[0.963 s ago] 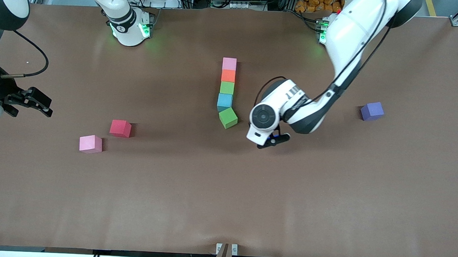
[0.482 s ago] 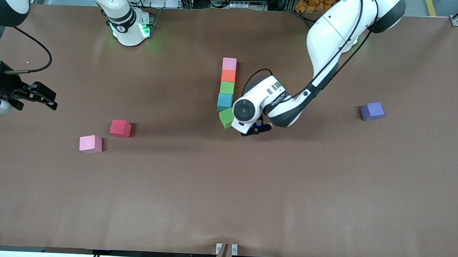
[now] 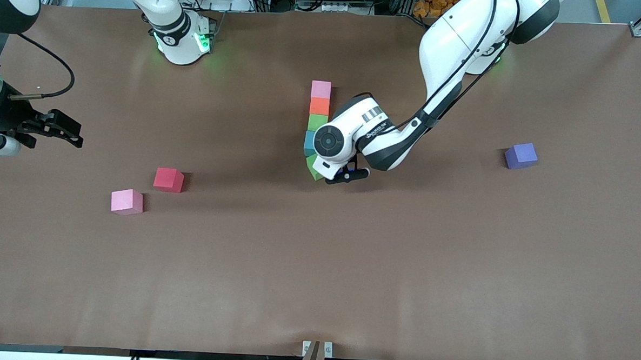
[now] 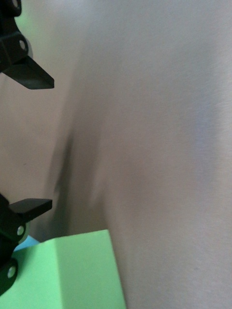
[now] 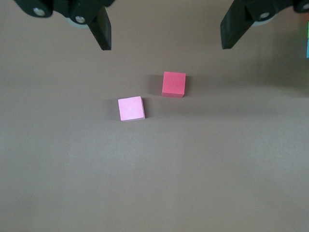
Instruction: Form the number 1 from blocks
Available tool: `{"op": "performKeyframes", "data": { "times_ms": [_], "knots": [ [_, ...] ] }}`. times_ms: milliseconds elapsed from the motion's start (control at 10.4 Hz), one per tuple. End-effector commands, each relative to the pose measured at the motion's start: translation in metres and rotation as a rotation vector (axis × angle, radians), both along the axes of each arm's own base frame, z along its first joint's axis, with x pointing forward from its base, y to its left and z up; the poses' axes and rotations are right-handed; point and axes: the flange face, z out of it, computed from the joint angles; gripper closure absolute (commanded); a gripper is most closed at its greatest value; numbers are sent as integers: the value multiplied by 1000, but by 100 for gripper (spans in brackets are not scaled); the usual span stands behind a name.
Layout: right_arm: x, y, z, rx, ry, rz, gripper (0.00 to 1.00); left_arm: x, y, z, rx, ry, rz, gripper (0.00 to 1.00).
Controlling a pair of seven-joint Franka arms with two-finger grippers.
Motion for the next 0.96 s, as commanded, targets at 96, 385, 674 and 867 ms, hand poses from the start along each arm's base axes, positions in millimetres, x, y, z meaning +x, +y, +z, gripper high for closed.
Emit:
{"op": "performKeyframes", "data": {
  "times_ms": [96,385,674,867],
  "knots": [
    [-1,1,7,7,1,-19,0,8,-14,19,5,-90,-9,0],
    [-1,1,7,7,1,-19,0,10,-21,30,20,-160,-18,0],
    [-1,1,9,7,-2,-19,0,8,-31,34,-4,-206,-26,0],
    [-1,1,9,7,-2,-20,0,13,-36,37,-42,-252,-30,0]
  ]
}}
